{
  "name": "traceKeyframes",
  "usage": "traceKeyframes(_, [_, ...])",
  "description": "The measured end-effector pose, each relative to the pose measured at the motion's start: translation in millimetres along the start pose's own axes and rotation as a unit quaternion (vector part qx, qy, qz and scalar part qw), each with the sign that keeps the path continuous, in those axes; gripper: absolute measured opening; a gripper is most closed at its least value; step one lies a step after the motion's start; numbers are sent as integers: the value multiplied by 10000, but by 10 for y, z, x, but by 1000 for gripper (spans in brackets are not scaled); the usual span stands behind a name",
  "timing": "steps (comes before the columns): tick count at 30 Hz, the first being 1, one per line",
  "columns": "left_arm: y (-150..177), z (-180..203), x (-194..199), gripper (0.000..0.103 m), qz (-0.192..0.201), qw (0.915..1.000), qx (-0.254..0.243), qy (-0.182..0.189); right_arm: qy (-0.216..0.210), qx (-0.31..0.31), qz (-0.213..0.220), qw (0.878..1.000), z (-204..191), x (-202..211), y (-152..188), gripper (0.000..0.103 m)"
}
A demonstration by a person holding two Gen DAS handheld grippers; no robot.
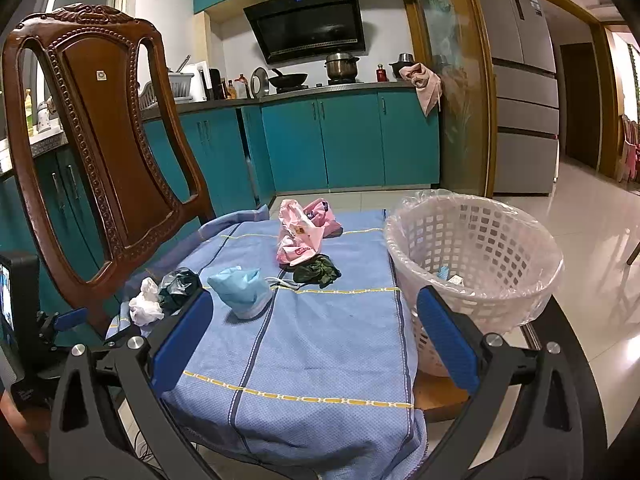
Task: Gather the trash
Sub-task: 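Move the left gripper toward the white tissue on the table, then grasp the white tissue with the left gripper while the right gripper grasps the green cloth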
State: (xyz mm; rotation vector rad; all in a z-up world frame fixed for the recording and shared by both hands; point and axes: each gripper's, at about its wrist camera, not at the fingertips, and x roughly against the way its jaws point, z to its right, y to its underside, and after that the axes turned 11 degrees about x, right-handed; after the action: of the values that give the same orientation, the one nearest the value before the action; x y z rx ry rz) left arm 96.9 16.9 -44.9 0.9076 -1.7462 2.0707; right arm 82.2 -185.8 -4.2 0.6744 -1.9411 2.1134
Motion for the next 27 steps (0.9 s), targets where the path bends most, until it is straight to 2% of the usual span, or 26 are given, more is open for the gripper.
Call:
traceKeyframes(6, [-4,0,-12,98,41,10000,4,-33,-4,0,-15,10000,0,-6,1,99])
traceKeyframes(9, [-12,11,-38,98,131,9998,-10,-163,-9,-3,-12,10000,-1,-7,3,99])
traceKeyframes(12, [-46,79,-172,97,123,9982,-211,-551,-46,17,-50,10000,-28,-42,8,99])
traceKeyframes(14, [-92,117,-322,94,87,9948,-382,-939,-72,40,-82,9999,-38,-61,12,99])
traceKeyframes(18, [-160,116,-629,90,-221,9895,-548,-1318,-98,93,-116,9998,-58,-85,13,99])
traceKeyframes(22, [-199,119,-913,87,-645,9858,-666,-1402,-104,89,-136,9998,-60,-91,10,99])
traceKeyframes(25, [-203,114,-1050,80,-835,9835,-732,-1431,-107,101,-162,9998,-62,-102,9,99])
traceKeyframes(27, [-197,97,-1142,66,-1035,9821,-757,-1382,-119,97,-185,9997,-58,-111,12,99])
